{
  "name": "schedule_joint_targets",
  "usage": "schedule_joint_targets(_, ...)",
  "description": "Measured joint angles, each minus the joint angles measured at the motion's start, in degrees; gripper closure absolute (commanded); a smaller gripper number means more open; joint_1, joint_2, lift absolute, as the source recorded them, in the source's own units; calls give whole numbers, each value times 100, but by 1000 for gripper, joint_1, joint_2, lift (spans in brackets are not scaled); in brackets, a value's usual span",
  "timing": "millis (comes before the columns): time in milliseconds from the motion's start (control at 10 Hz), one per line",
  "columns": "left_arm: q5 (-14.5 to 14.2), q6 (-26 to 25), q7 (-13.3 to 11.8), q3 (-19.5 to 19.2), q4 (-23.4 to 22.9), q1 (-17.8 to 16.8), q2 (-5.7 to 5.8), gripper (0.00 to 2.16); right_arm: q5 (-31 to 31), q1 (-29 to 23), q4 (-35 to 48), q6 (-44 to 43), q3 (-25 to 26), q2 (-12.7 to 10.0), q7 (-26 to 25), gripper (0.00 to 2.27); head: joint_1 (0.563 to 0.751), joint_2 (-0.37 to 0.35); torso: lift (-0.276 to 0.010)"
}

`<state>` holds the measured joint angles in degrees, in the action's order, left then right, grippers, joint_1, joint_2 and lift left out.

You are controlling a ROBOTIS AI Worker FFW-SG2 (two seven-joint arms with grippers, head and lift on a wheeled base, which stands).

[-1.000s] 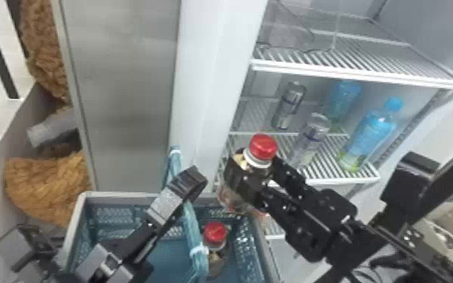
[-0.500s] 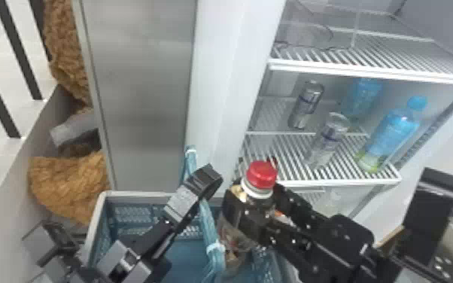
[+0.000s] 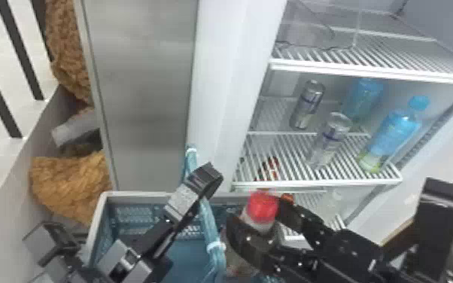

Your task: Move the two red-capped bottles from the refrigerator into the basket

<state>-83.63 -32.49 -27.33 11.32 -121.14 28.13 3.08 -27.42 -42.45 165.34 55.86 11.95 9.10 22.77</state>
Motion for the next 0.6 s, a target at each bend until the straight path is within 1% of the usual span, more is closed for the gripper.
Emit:
schedule_joint_targets(100, -1, 1, 0, 3, 0, 1, 0, 1204, -48, -1, -5, -1, 8, -11, 0, 153, 695, -234, 0)
schedule_joint_targets(200, -3, 2, -5, 3, 4, 9, 1, 1204, -99, -8, -20, -6, 30, -29, 0, 191, 695, -234, 0)
schedule_joint_targets(400, -11, 4, 0, 9, 0, 13, 0, 1204, -110, -124, 10, -197, 146, -72, 0, 200, 695, -245, 0)
schedule_joint_targets(500, -13, 15, 0, 10, 0, 17, 0, 1204, -83, -264, 30, -427, 214, -90, 1, 200, 695, -255, 0)
schedule_joint_targets(600, -20, 26, 0, 10, 0, 24, 1, 1204, -35, -436, -59, -924, 240, -107, 8, 202, 695, -260, 0)
